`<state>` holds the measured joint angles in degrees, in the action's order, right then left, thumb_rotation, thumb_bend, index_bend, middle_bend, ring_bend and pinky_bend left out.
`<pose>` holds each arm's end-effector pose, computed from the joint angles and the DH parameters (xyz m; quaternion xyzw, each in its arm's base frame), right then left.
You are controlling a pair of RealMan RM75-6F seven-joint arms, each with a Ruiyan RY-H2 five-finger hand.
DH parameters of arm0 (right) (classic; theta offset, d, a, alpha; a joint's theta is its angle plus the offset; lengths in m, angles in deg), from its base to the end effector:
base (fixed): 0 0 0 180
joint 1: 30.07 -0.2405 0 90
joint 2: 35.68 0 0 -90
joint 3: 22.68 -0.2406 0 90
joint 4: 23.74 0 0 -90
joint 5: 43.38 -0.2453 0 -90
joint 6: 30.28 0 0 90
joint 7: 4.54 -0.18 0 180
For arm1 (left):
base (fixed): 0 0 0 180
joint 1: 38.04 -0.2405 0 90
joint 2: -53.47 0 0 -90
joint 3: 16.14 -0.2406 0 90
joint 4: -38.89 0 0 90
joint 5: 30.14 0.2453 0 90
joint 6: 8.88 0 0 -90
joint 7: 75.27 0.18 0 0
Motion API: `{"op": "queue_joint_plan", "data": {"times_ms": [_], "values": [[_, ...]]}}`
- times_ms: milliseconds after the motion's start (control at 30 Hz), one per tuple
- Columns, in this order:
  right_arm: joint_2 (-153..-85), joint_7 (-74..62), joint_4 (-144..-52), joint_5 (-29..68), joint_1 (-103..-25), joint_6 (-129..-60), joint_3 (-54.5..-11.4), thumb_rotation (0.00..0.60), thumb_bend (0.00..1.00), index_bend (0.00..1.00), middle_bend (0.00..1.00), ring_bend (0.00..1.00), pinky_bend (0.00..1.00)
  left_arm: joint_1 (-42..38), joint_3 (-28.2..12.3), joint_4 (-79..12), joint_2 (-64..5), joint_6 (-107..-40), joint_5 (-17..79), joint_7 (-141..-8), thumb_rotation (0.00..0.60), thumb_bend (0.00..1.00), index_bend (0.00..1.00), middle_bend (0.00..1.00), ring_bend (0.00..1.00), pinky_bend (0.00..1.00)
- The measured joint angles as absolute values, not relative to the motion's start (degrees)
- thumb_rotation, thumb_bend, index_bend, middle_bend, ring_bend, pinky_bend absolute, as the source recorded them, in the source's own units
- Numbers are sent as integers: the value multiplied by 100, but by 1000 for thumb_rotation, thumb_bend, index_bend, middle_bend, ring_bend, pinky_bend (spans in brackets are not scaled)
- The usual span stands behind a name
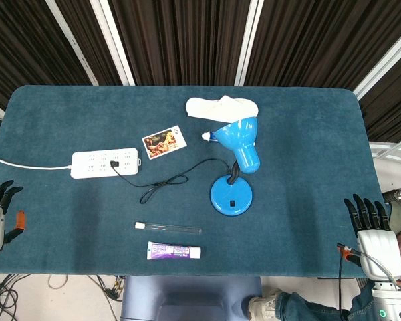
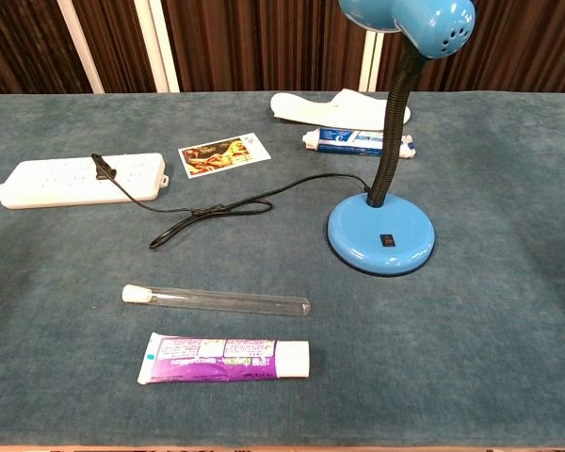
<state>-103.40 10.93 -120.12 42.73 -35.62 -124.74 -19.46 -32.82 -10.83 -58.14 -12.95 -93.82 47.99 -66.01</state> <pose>-0.2839 -0.1941 0.1036 0.6095 -0.3283 0.3622 0.6241 -0.3039 0.2277 0.1128 -0.5590 -0.3988 -0.3638 0.6294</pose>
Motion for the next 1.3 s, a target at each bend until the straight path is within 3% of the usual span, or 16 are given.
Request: {"op": "queue_joint_plan", "data": {"times_ms": [700,1000,1300], "values": [[-10291,995,-12158,4347,-3421,-12285,-2118,600,188,23,19,4,8,-3287,-1085,-5825,-1292,-9386,4799,-6603,600,532,216,102,10,0],[-10352,979,-12295,4431,-3416,-12094,-2101,600,188,23,92,210,271,-3293,-1086,-5860,-1286,-9380,4781,-6600,600,532,216,102,10,0],[-10303,1475,-12882,4217,-3986,-10843,-2184,600,187,23,288,444,471,-3287,-1078,-5871,-1283,-9354,4749,-6614,600,532,216,102,10,0]]}}
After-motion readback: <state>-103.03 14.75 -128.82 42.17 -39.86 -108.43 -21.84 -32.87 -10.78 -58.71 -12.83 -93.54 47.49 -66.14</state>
